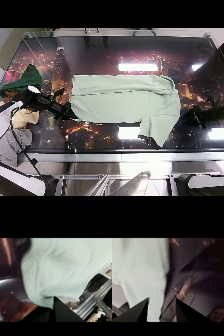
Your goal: Fold the shirts.
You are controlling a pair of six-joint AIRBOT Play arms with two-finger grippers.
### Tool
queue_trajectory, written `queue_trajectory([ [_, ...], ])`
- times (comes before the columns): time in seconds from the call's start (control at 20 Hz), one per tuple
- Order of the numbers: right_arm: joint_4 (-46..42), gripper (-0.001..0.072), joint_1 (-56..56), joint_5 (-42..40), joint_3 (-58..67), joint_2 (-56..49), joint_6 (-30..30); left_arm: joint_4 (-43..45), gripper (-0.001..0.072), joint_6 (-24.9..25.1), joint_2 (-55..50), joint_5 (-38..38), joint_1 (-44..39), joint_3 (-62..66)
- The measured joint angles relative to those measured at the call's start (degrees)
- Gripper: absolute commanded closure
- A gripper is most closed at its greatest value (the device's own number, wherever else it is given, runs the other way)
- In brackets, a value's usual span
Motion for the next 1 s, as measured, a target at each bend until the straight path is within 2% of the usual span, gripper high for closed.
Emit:
queue_trajectory([
  [0.45, 6.8, 0.0345, 4.8, -4.5, -9.1, 0.5, -3.7, -0.9, 0.0684, 0.2, 0.0, -0.9, 0.2, 0.0],
  [0.5, 7.0, 0.037, 5.5, -4.9, -9.3, 0.5, -3.9, -1.0, 0.0683, 0.3, 0.0, -1.0, 0.2, 0.0],
  [0.55, 7.0, 0.055, 6.1, -5.2, -9.4, 0.5, -4.1, -1.1, 0.0684, 0.4, 0.0, -1.1, 0.2, 0.0],
  [0.65, 6.4, 0.0685, 6.6, -5.7, -9.7, 0.5, -5.1, -1.2, 0.0684, 0.7, 0.0, -1.7, 0.2, 0.0],
  [0.8, 4.9, 0.0686, 7.0, -3.2, -9.8, 1.8, -6.0, -1.5, 0.0684, 1.9, 0.1, -4.8, 0.5, 0.0],
  [1.0, 7.4, 0.0687, 6.6, 2.5, -7.7, 6.2, -6.5, -1.7, 0.0683, 3.0, 1.0, -11.7, 2.9, 0.0],
])
